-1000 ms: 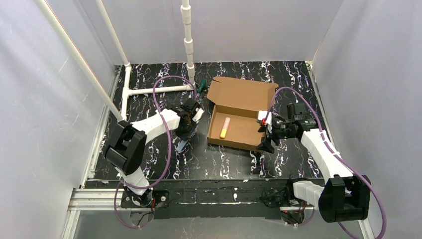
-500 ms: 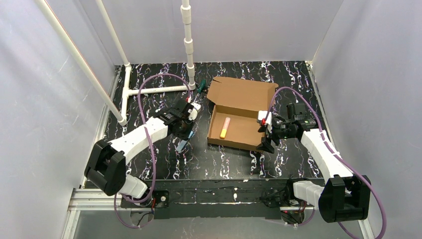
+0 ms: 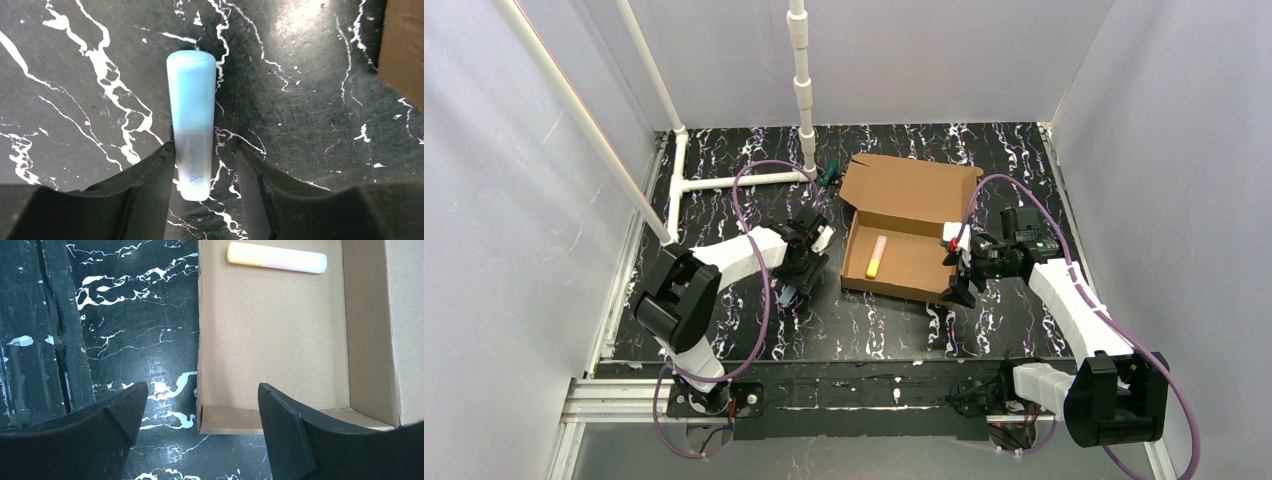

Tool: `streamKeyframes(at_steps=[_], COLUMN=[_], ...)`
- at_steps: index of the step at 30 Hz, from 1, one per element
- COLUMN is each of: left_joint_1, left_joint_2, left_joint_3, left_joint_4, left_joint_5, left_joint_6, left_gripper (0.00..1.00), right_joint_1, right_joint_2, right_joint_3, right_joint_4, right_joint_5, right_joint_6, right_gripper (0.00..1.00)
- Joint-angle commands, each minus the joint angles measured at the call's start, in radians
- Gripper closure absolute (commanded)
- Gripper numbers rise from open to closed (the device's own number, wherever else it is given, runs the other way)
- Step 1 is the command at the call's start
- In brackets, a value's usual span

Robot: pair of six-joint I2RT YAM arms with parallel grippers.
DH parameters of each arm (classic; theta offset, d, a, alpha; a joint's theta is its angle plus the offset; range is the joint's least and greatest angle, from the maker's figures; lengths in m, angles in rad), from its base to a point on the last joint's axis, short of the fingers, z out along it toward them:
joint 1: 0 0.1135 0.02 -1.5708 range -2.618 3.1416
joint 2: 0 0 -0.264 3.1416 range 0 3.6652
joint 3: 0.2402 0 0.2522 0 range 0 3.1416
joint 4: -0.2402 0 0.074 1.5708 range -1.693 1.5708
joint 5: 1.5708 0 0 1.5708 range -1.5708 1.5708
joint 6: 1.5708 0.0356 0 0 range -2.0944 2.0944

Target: Fold the paper box

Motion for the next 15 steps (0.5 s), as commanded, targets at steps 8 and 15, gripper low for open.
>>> streamKeyframes(at_steps=[8, 15], left_joint_1=[0.018, 0.017], left_joint_2=[0.040, -0.134], left_joint_3=[0.012, -0.002], left_joint_4=[0.019, 0.045], left_joint_5=[0.029, 0.077], left_joint_6=[-0.019, -0.062], left_gripper=[0.93, 1.00], right_joint_1=[-0.005, -0.005], right_joint_2=[-0.013, -0.012], right_joint_3=[-0.012, -0.011], right_joint_4=[-0.007, -0.007], right_joint_5=[-0.021, -0.018], right_joint_6=[-0.016, -0.015], right_gripper=[0.10, 0.10])
